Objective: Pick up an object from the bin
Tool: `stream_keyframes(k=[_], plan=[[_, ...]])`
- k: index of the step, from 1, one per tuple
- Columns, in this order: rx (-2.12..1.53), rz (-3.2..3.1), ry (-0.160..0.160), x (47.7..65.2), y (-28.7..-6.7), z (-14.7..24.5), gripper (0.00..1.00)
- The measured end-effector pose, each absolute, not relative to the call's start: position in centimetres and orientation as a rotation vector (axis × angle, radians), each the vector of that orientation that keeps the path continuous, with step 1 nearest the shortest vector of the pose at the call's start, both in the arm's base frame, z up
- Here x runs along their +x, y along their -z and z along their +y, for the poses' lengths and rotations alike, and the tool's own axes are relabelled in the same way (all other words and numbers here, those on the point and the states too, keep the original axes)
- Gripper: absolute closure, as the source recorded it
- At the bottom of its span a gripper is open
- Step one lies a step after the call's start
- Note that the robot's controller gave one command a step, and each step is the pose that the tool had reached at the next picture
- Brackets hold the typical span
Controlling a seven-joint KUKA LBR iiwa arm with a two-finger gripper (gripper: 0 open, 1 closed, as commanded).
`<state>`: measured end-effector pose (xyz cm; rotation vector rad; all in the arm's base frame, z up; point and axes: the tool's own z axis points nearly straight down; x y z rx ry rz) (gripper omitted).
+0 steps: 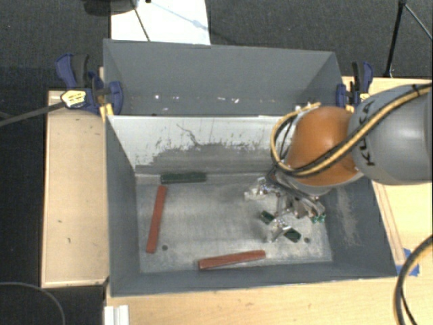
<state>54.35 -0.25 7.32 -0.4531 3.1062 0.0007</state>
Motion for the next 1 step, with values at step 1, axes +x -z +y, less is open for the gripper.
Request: stream_keyframes(k=[1], plan=[[-0.445,3.102,0.0,54.5,-7.53,-0.26,1.0]])
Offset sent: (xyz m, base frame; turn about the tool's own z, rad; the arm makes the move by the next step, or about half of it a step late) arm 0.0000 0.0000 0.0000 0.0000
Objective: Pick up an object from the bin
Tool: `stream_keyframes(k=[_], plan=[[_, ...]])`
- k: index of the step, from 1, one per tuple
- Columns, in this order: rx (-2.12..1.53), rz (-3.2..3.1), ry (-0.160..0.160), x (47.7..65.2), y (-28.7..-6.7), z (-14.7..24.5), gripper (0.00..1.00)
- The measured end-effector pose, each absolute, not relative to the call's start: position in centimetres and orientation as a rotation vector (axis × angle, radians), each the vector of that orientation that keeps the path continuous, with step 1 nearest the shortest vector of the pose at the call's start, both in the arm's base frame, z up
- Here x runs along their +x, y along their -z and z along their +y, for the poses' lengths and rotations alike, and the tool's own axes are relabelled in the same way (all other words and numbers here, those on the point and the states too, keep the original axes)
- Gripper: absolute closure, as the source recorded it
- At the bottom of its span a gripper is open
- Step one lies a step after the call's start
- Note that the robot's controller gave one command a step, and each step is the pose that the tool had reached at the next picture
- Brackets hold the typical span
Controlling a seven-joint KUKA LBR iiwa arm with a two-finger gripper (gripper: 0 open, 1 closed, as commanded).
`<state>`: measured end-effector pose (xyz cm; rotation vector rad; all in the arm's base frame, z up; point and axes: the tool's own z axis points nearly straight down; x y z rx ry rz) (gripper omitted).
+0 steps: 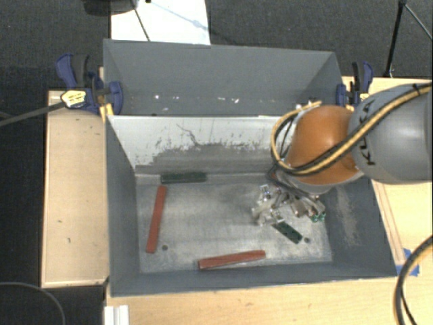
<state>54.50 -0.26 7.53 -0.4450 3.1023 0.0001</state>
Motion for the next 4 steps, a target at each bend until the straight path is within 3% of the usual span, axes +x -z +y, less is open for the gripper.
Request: stream_keyframes(k=[1,2,3,4], plan=[[-0.443,3.107,0.0,54.4,-7.3,-0.3,0.0],[-0.441,3.107,-0.001,54.4,-7.3,-0.3,0.0],[-0.322,3.121,0.001,53.2,-7.5,-6.8,1.0],[-0.321,3.121,0.001,53.2,-7.5,-6.8,1.0]])
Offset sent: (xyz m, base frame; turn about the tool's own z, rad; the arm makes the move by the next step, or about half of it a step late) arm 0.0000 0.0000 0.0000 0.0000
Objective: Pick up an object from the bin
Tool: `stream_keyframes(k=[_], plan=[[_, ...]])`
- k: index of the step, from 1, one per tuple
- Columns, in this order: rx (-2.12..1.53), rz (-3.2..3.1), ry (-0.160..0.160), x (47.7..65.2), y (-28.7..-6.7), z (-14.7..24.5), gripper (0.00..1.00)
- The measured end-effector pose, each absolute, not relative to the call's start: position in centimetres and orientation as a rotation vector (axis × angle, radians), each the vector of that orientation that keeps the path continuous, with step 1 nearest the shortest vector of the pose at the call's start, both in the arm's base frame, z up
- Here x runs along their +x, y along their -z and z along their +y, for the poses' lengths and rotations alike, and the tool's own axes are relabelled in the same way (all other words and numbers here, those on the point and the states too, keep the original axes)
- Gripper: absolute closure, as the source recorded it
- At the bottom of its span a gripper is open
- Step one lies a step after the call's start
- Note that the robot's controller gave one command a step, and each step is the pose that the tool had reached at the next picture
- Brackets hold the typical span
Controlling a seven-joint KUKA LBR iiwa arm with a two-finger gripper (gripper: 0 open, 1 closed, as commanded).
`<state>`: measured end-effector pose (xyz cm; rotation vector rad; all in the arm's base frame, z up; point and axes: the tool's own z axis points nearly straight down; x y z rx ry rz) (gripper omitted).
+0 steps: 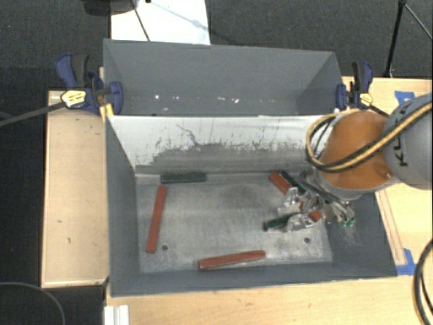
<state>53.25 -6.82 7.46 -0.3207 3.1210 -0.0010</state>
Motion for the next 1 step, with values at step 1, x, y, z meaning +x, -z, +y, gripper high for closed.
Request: stream_keyframes(k=[1], plan=[[-0.31,3.123,0.0,52.77,-20.81,-6.37,1.0]])
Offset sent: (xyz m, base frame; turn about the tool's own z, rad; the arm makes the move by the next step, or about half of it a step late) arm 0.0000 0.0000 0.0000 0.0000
